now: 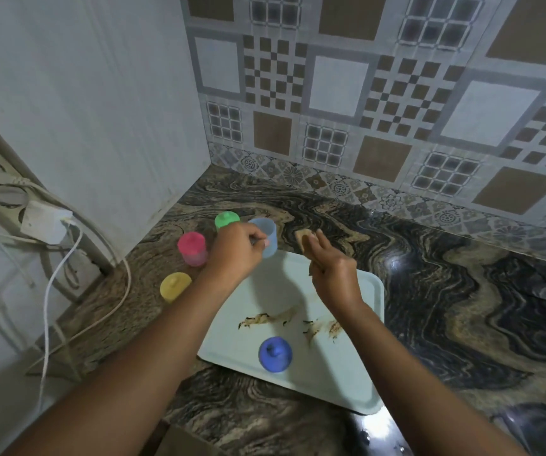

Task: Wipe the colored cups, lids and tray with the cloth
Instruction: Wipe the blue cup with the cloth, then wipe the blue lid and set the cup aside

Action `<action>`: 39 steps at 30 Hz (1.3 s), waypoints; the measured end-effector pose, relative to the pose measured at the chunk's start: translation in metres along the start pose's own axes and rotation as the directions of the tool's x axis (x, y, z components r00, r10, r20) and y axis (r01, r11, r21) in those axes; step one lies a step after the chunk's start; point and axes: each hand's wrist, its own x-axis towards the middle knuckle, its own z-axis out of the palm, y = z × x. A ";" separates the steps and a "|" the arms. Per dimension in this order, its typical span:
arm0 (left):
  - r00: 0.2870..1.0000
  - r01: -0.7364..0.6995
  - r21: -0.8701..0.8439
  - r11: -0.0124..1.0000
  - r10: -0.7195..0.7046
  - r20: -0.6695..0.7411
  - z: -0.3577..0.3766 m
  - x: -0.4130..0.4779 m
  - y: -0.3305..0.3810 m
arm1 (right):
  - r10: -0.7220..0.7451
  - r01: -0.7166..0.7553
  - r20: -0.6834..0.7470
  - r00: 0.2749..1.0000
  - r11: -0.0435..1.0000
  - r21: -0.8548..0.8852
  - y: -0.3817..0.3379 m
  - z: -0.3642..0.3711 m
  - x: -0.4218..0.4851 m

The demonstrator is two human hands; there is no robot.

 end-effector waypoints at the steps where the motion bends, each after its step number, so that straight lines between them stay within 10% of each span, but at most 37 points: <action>1: 1.000 0.007 0.017 1.000 -0.007 0.013 0.004 0.012 -0.002 | 0.001 -0.001 0.023 1.000 1.000 -0.023 0.006 0.006 0.011; 24: 0.954 0.114 0.391 0.913 -0.210 0.213 0.086 0.120 -0.044 | 0.268 -0.269 0.124 0.955 0.963 -0.009 0.047 0.065 0.072; 29: 0.962 0.051 0.412 0.910 -0.155 0.225 0.080 0.116 -0.047 | 0.572 -0.591 0.151 0.807 0.777 0.217 0.044 0.061 0.069; 39: 0.996 -0.058 0.069 0.996 0.053 0.066 0.028 0.029 -0.005 | 0.620 -0.623 0.163 0.768 0.663 0.415 0.002 0.006 0.019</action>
